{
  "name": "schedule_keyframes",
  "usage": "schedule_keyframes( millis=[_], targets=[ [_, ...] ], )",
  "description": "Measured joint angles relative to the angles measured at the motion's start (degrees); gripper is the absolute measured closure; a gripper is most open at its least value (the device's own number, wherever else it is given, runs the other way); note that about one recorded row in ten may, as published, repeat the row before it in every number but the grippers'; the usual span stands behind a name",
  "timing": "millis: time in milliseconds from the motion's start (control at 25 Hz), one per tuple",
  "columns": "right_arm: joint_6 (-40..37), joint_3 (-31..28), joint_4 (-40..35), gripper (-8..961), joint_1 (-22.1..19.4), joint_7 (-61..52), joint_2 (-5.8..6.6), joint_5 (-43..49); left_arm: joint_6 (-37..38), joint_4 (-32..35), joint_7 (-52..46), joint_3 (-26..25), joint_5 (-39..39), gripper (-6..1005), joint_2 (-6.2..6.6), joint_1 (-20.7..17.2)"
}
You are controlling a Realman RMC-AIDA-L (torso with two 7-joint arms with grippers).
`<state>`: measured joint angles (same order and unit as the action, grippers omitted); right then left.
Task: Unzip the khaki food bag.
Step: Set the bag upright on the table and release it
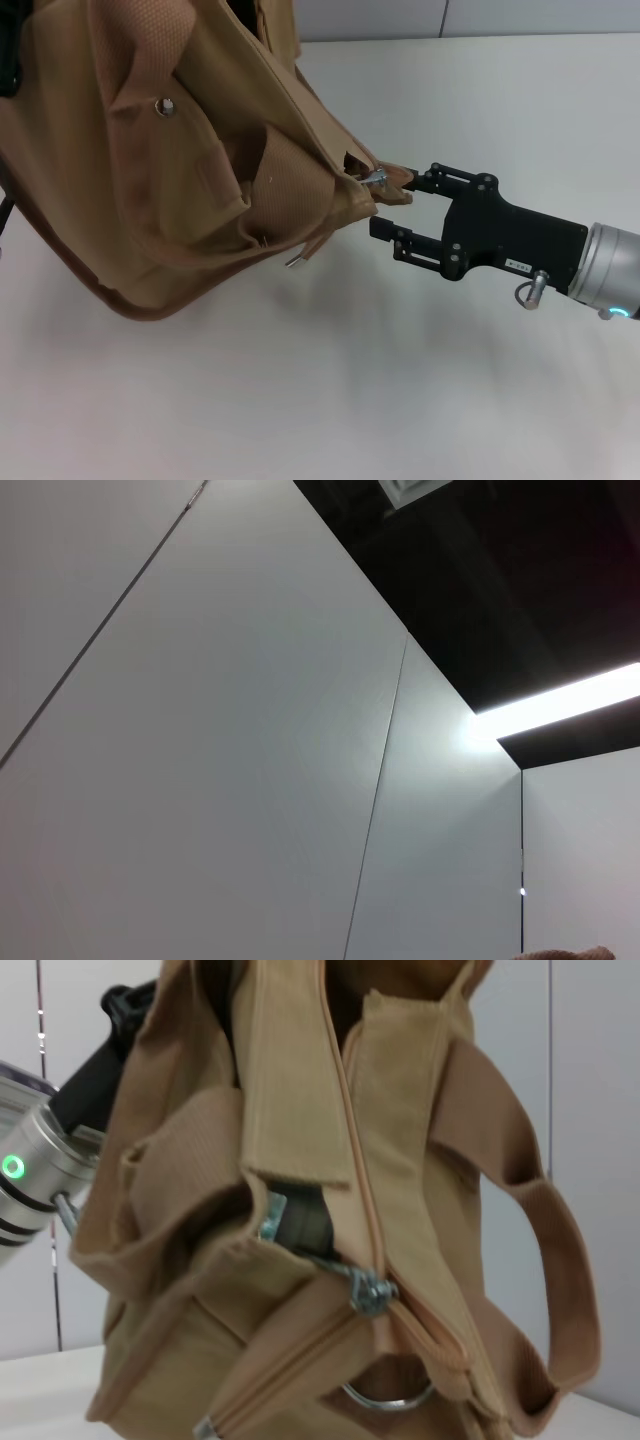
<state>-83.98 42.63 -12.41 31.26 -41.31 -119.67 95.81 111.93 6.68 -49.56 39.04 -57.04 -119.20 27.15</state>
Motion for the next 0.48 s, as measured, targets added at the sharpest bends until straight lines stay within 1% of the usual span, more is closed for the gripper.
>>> schedule_keyframes(
  millis=[120,240,320,480],
  targets=[
    [1.0,-0.2,1.3,287,0.6,0.8,-0.04,-0.3,0.1,0.0,-0.2,0.1,0.0,940,0.01,-0.1],
    [1.4,-1.5,4.4,288,1.7,4.6,-0.08,-0.6,0.2,0.0,-0.9,0.4,0.0,940,0.03,-0.2],
    [1.5,-1.8,4.9,465,1.9,5.2,-0.1,-0.7,0.3,0.0,-1.0,0.4,0.0,939,0.03,-0.3],
    [2.1,-2.2,5.7,550,2.4,6.0,-0.12,-0.7,0.3,0.0,-1.5,0.4,0.0,939,0.06,-0.6]
  ],
)
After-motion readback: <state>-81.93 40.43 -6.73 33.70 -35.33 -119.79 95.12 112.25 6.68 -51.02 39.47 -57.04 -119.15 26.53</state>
